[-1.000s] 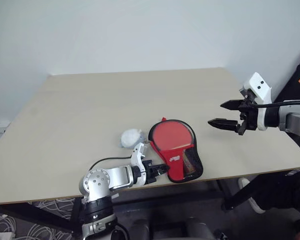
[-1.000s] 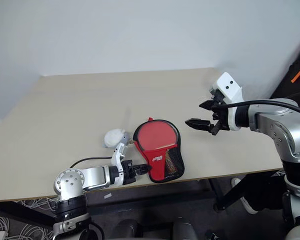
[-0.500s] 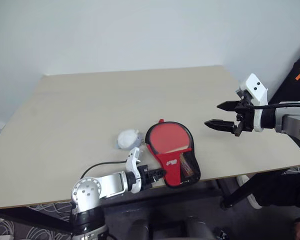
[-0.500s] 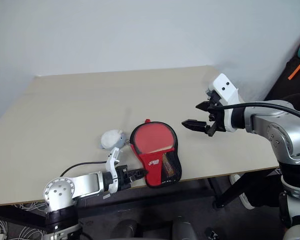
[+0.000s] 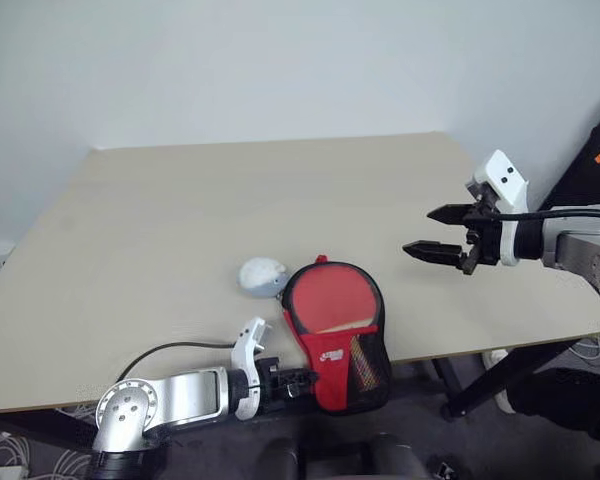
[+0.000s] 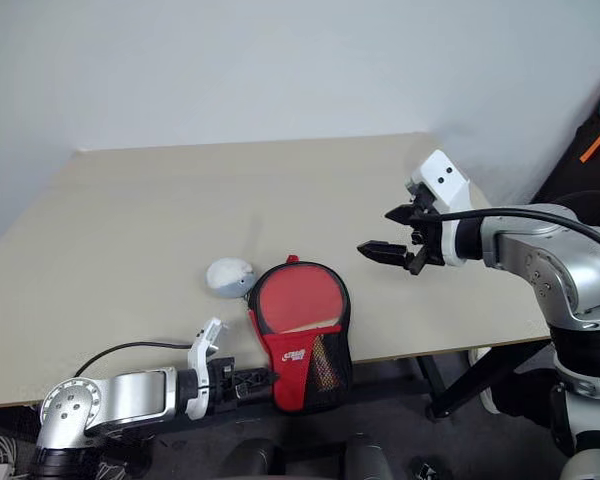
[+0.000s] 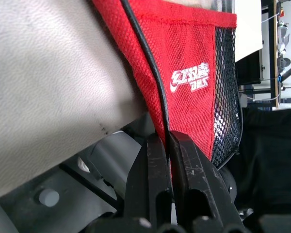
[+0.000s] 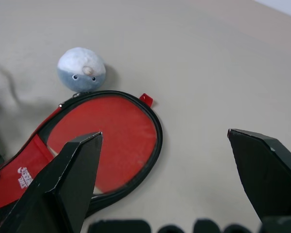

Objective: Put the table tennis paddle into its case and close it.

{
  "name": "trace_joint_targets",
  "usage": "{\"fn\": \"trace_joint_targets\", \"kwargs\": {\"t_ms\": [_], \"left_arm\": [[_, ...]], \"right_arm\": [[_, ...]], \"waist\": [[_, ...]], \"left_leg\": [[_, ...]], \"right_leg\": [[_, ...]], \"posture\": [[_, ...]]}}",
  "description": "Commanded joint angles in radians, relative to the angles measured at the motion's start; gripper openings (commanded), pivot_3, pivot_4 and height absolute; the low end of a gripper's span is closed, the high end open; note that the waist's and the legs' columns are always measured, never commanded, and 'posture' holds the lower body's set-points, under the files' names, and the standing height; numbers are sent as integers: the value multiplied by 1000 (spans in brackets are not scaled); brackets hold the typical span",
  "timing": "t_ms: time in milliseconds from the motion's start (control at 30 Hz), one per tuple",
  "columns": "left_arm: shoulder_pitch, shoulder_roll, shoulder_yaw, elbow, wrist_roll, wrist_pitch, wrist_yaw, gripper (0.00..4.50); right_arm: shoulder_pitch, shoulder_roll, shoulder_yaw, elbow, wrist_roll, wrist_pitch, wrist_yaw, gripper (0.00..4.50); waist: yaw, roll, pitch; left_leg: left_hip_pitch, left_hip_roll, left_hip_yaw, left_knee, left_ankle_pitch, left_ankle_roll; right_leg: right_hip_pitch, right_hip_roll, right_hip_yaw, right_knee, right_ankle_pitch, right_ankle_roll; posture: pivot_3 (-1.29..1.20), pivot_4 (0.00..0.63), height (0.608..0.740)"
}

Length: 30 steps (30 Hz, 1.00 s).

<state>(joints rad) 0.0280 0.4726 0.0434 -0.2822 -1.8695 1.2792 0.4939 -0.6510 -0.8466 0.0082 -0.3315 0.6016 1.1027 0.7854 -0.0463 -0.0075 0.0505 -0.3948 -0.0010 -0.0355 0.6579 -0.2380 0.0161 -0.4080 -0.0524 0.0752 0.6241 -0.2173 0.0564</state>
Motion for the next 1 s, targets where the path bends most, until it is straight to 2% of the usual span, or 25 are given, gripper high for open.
{"fn": "trace_joint_targets", "kwargs": {"t_ms": [33, 67, 133, 267, 367, 433, 500, 633, 800, 967, 1000], "left_arm": [[-30, 41, -50, -36, -36, -75, -12, 41], [-35, 54, -60, -40, -33, -89, -22, 475], [-39, 83, -77, -49, -40, -108, -41, 994], [-28, 160, -88, -83, -56, -131, -98, 2401], [-21, 240, -70, -134, -39, -101, -229, 3401], [-40, 303, -40, -164, 36, -74, -366, 3401], [-94, 348, -33, -184, 209, -105, -506, 3401], [-210, 299, -61, -160, 496, -262, -662, 3401], [-293, 194, -183, -133, 771, -366, -767, 1793], [-315, 78, -291, -63, 974, -428, -816, 18], [-314, 65, -307, -57, 1009, -438, -828, 18]], "right_arm": [[-4, 6, -28, -27, 9, -11, -10, 4500], [-2, 8, -27, -29, 8, -11, -11, 4500], [-1, 11, -26, -29, 7, -12, -13, 4500], [0, 14, -25, -27, 8, -14, -14, 4500], [-1, 15, -22, -23, 8, -19, -10, 4500], [-5, 17, -16, -14, 4, -27, -5, 4500], [-11, 20, -11, -1, -1, -34, -1, 4500], [-30, 36, 2, 24, -15, -49, -4, 4500], [-59, 67, 18, 62, -35, -69, -18, 4500], [-102, 122, 51, 109, -66, -94, -34, 4500], [-114, 136, 60, 123, -75, -102, -36, 4500]], "waist": [[0, 0, 0], [0, 0, 0], [0, 0, 0], [0, 0, 0], [0, 0, 0], [-1, 0, 1], [0, 0, 1], [1, 1, 1], [0, 0, 1], [-1, 0, 1], [-1, 0, 1]], "left_leg": [[0, 0, 0, 0, 0, 0], [0, 0, 0, 0, 0, 0], [0, 0, 0, 0, 1, 1], [0, 0, 0, 0, 0, 0], [0, 0, 1, -1, 0, 0], [0, 0, 1, -1, 0, 0], [0, 0, 1, -1, 0, 0], [0, -1, 0, 0, 0, -1], [-2, -1, 2, -3, 3, 4], [-1, 1, 2, -4, 3, 4], [-1, 1, 2, -4, 3, 4]], "right_leg": [[0, 0, 0, 0, 0, 0], [0, 0, 0, 0, 0, 0], [0, 0, 0, 0, 0, 0], [0, 0, 0, 0, 0, 0], [-1, 0, 0, 0, 0, 0], [-2, 0, -1, 0, 0, 0], [-2, 0, -1, -1, 0, 0], [-1, -1, -3, -1, 0, 0], [0, -1, -1, -2, 0, 0], [-1, 2, -1, -1, 0, 0], [-1, 2, -1, -1, 0, 0]], "posture": [[0, 0, 740], [0, 0, 740], [0, 0, 740], [0, 0, 740], [0, 0, 740], [0, 0, 740], [0, 0, 740], [0, 0, 740], [0, 0, 740], [0, 0, 740], [0, 0, 740]]}}
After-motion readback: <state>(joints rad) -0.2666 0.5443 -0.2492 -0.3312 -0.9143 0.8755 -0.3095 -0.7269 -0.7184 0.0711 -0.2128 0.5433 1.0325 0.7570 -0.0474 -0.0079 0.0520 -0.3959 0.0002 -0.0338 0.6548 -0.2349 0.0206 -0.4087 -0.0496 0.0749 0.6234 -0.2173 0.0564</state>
